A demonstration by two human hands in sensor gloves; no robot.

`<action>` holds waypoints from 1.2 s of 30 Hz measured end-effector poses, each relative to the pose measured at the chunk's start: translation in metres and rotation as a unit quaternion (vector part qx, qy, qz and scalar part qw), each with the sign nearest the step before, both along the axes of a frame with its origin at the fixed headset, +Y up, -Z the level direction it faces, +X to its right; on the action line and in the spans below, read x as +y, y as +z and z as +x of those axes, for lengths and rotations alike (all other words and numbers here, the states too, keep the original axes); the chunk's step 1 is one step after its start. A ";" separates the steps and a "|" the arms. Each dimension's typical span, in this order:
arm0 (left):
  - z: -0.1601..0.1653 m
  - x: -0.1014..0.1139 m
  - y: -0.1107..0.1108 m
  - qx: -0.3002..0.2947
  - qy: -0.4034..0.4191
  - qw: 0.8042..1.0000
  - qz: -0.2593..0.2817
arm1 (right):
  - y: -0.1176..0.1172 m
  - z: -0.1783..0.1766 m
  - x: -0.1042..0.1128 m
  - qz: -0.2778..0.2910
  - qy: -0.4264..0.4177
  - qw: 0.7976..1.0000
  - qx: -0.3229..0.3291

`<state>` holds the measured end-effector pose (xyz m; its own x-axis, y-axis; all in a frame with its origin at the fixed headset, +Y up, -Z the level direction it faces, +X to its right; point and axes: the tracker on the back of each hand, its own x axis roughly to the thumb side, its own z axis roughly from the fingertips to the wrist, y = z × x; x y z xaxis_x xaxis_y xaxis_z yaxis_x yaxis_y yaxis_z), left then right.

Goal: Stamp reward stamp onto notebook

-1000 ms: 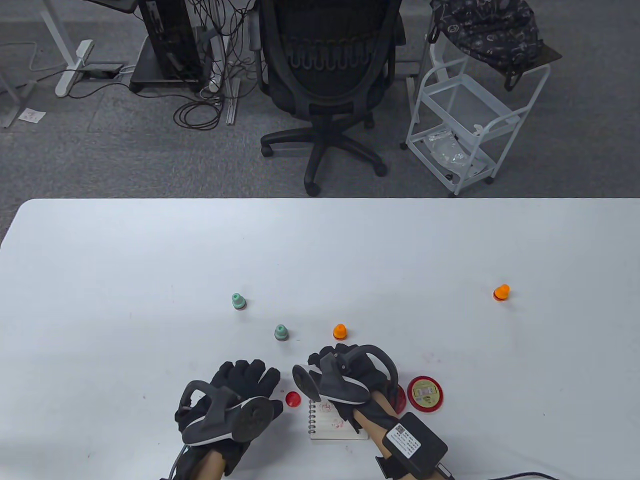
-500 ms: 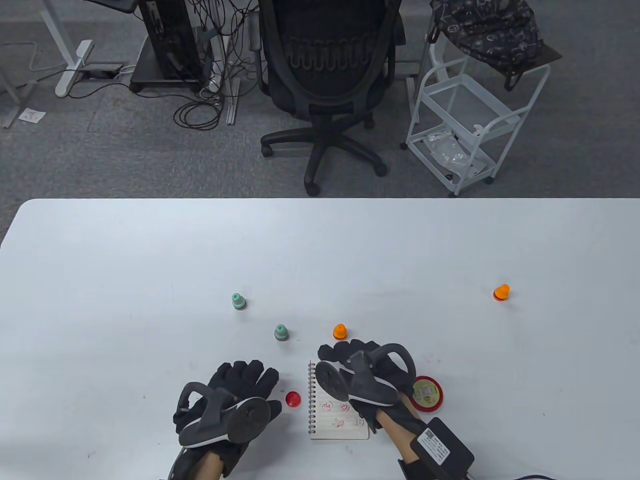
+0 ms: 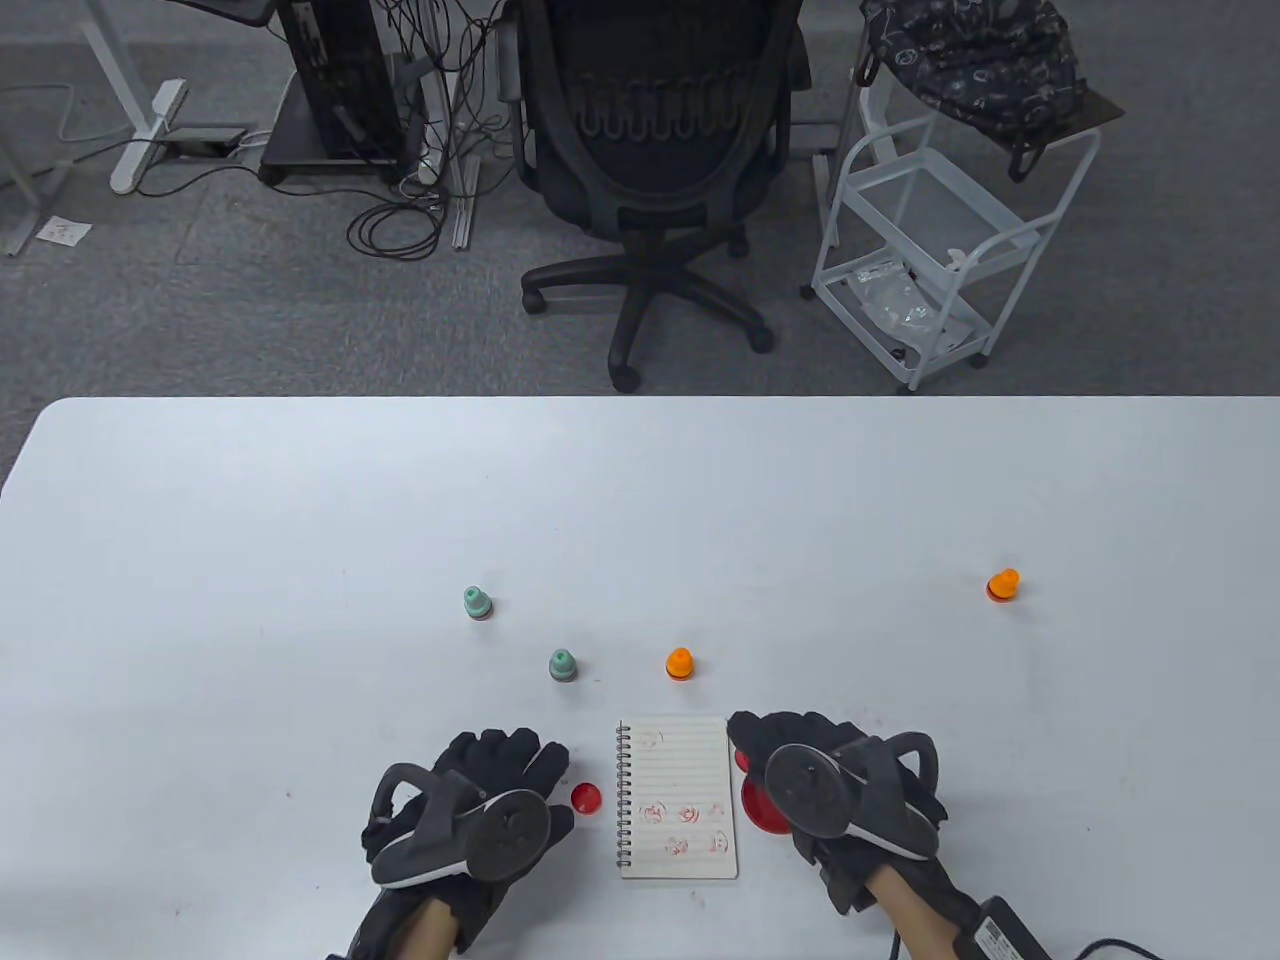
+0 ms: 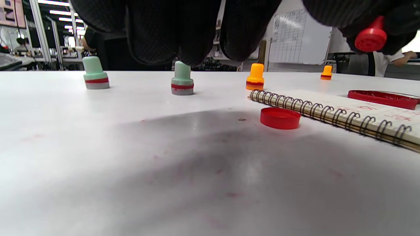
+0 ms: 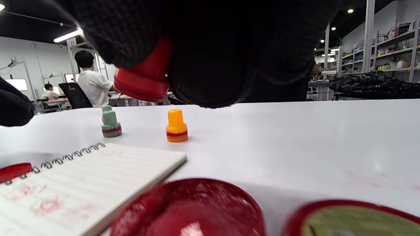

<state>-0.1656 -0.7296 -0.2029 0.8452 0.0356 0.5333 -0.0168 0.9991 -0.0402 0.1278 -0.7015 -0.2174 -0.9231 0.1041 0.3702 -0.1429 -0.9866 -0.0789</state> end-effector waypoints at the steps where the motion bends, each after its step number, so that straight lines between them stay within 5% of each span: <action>1: 0.001 0.000 0.000 0.001 0.005 1.000 0.006 | 0.000 0.002 0.000 0.002 -0.001 1.000 -0.001; 8: 0.013 -0.013 -0.006 0.000 -0.018 1.000 -0.025 | 0.006 0.000 0.020 0.041 -0.024 0.999 0.017; 36: 0.043 -0.039 -0.016 0.018 -0.104 0.991 -0.087 | 0.008 -0.012 0.010 0.033 0.022 0.998 0.040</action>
<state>-0.1228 -0.7682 -0.2192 0.8620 -0.0528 0.5042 0.1845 0.9591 -0.2148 0.1158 -0.6914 -0.2090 -0.8935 0.0360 0.4476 -0.1073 -0.9850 -0.1349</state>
